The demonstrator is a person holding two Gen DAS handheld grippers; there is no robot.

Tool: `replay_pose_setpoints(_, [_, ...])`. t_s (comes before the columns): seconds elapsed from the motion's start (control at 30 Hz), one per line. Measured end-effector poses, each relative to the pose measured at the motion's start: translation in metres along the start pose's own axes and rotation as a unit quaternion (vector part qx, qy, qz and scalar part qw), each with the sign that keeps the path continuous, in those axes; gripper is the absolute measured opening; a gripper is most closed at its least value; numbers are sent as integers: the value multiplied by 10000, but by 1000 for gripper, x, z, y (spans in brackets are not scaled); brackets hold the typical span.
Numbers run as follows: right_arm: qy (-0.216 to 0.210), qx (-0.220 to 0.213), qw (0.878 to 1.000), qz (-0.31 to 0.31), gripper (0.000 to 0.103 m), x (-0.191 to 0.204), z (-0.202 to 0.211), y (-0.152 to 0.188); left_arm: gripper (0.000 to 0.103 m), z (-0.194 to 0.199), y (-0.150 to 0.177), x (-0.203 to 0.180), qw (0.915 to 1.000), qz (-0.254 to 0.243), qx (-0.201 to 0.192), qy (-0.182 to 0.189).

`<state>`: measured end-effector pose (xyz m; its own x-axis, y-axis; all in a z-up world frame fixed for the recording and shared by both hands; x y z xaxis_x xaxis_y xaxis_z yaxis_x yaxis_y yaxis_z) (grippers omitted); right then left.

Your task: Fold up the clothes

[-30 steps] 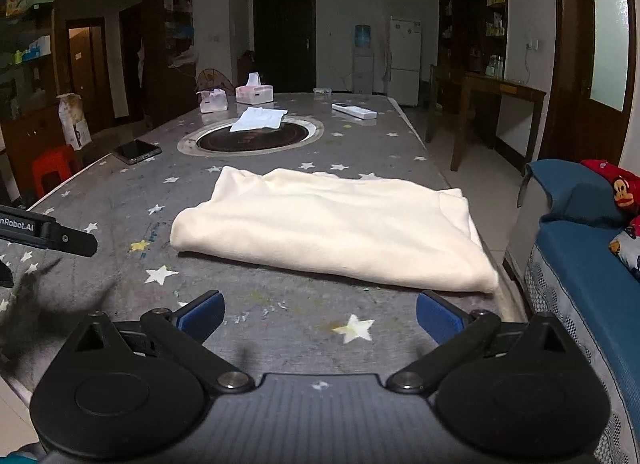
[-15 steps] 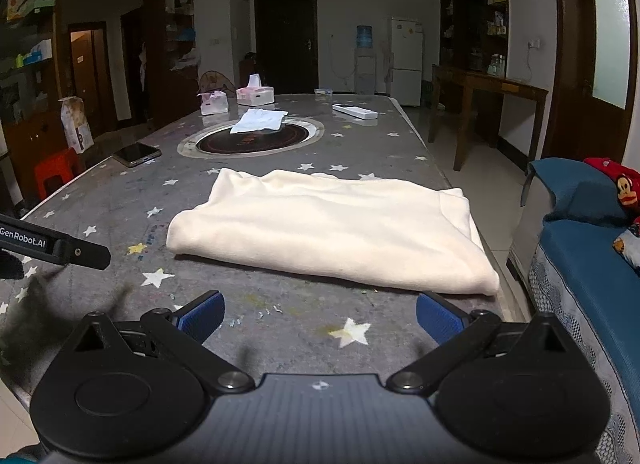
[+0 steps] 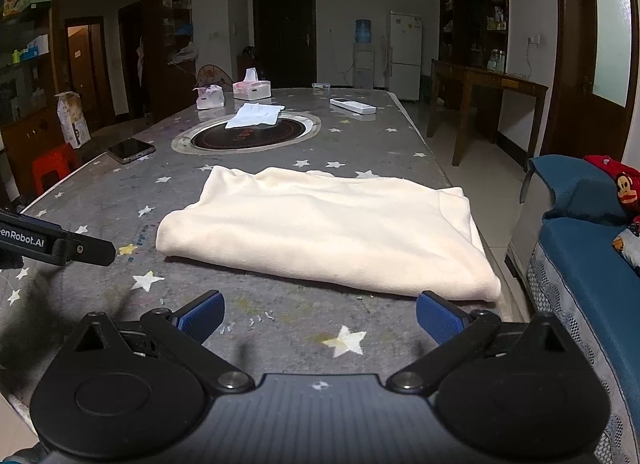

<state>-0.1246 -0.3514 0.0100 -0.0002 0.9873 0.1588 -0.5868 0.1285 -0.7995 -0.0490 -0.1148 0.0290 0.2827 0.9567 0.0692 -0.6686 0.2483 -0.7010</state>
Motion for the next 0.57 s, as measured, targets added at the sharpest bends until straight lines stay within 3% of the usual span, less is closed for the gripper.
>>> replay_pose_setpoints(0.57, [-10,-14,10000,37,103,2,-9,-5,103,-6,-7,-7,10000,56,-38,66])
Point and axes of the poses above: each gripper's, at about its wrist camera, not at the fingertips, and z roughly against the way its jaws point, x to its left, y to its underside, the point moved 1 cm from there along -z, roughly the way its jaws point, and after that the axes turned 10 degrees about -z, right-handed, at the moved point
